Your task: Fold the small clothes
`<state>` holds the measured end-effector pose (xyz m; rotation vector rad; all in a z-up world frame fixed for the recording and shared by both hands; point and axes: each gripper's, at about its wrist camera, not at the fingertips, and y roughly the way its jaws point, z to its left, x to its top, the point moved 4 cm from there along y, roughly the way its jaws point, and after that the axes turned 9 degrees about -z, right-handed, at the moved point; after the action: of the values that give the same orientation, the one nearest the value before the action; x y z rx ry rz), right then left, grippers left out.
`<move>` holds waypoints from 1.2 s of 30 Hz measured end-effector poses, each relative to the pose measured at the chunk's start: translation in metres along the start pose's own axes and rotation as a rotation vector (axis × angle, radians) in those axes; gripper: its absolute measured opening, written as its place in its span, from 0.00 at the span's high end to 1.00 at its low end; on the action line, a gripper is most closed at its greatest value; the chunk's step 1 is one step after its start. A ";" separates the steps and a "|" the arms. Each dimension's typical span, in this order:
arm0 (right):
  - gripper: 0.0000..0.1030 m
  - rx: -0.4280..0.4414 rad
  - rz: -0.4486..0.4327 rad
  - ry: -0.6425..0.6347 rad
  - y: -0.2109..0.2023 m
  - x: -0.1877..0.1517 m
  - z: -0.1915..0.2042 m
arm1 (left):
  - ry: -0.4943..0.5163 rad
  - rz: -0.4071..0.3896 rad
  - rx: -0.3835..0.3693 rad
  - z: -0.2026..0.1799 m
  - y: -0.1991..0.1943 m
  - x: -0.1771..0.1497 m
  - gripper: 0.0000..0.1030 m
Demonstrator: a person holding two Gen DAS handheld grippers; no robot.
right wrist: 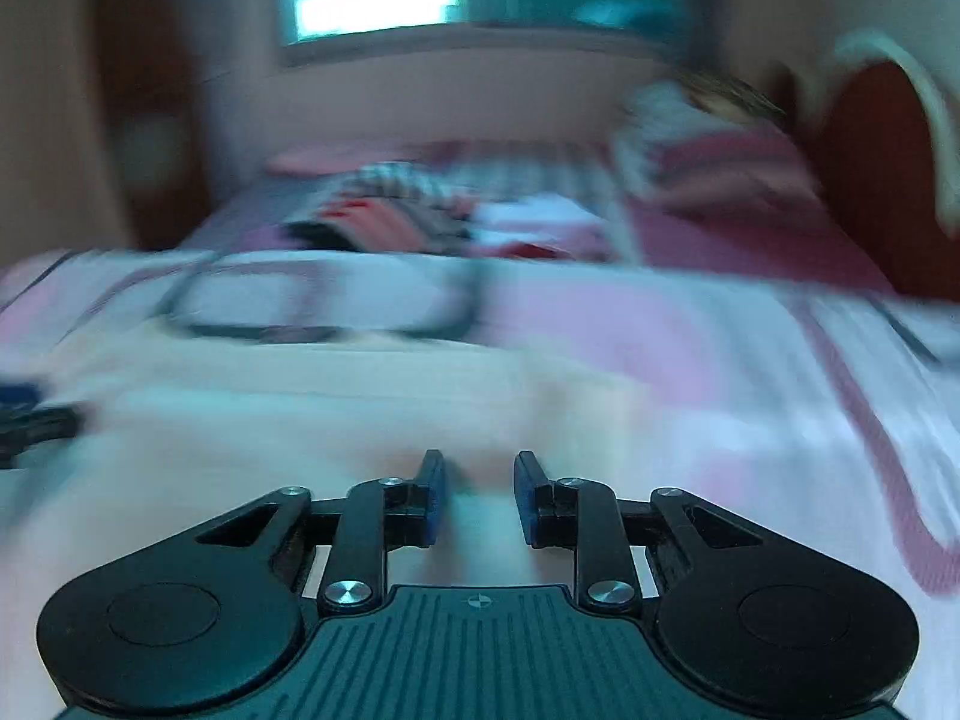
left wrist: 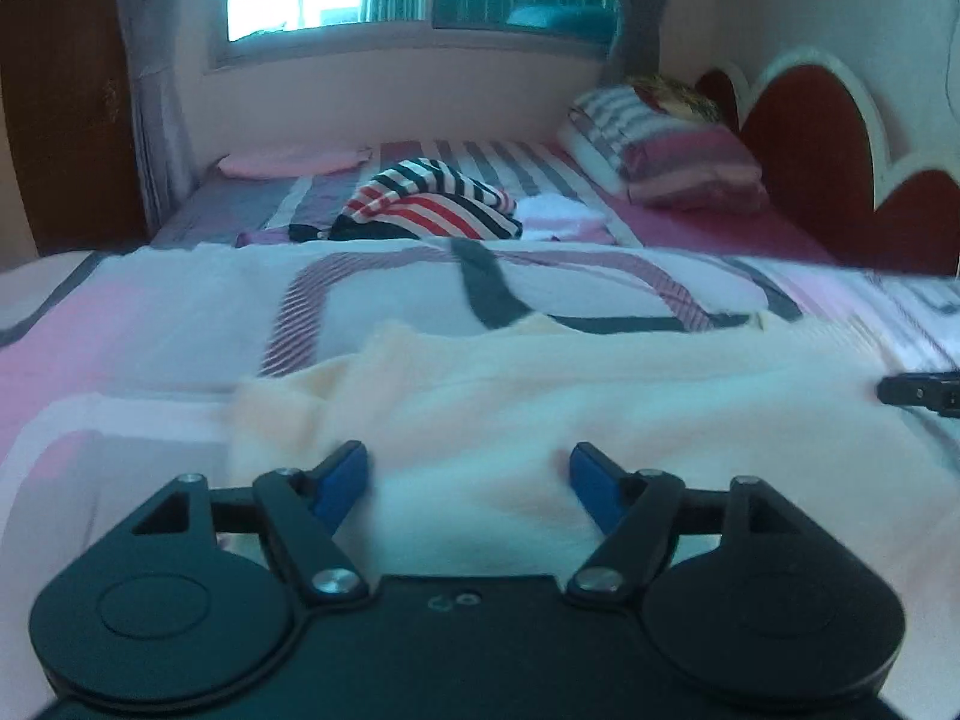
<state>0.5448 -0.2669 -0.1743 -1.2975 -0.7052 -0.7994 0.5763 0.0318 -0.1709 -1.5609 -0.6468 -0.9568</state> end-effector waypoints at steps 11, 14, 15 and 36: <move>0.76 0.216 0.010 -0.094 -0.054 -0.016 0.080 | 0.030 0.018 -0.028 -0.090 -0.051 -0.011 0.27; 0.76 0.199 0.074 -0.110 -0.044 -0.037 0.086 | 0.064 0.055 -0.006 -0.095 -0.043 -0.026 0.26; 0.76 0.197 0.052 -0.119 -0.044 -0.038 0.086 | 0.067 0.050 -0.005 -0.093 -0.046 -0.027 0.26; 0.75 0.276 0.127 -0.120 -0.123 -0.080 0.115 | 0.048 0.099 0.039 -0.099 -0.118 -0.071 0.31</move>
<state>0.3968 -0.1551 -0.1562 -1.1320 -0.7907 -0.5050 0.4194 -0.0332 -0.1655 -1.5168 -0.5472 -0.8995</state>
